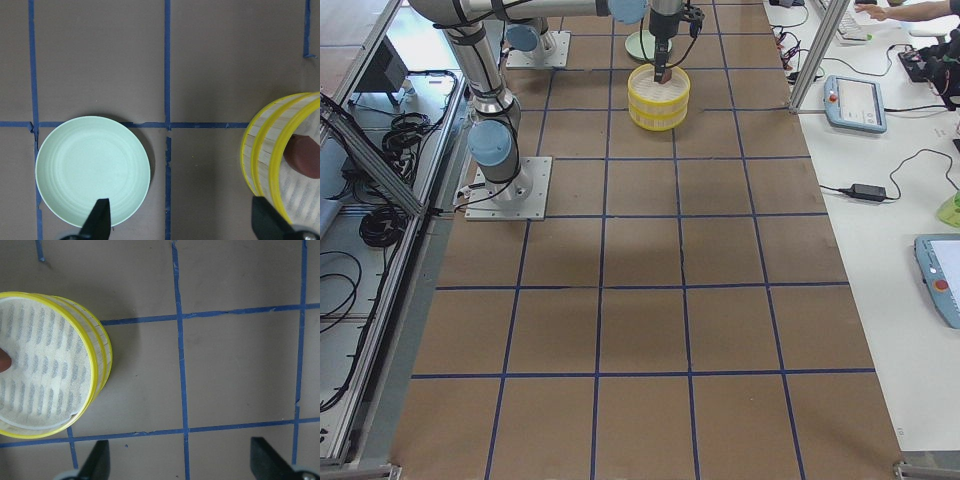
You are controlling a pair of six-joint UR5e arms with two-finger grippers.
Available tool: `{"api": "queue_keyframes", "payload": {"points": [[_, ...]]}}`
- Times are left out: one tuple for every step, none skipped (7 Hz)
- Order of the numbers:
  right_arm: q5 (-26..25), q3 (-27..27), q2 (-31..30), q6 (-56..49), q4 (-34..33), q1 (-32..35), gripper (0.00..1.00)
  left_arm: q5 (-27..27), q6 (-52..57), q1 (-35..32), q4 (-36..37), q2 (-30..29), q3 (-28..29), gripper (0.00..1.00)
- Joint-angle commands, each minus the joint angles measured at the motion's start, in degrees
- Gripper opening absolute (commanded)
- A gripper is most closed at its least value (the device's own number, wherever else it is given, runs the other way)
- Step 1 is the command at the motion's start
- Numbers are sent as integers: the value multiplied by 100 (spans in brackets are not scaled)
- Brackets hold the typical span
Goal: Stack buns with steamer
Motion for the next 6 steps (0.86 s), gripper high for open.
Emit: {"api": "queue_keyframes", "payload": {"points": [[-6,13,0,-25,-254,-13,100,393,320,26,-45,247,-7,100],[-15,13,0,-34,-245,-14,100,396,323,27,-211,370,-129,100],[-15,13,0,-34,-237,-5,100,396,288,27,-439,424,-44,100],[-15,21,0,-43,-236,-13,100,396,261,18,-606,633,-104,100],[-15,21,0,-43,-236,-14,100,396,261,26,-817,826,-122,100],[-15,21,0,-43,-236,-14,100,405,278,27,-1036,907,-52,100]]}}
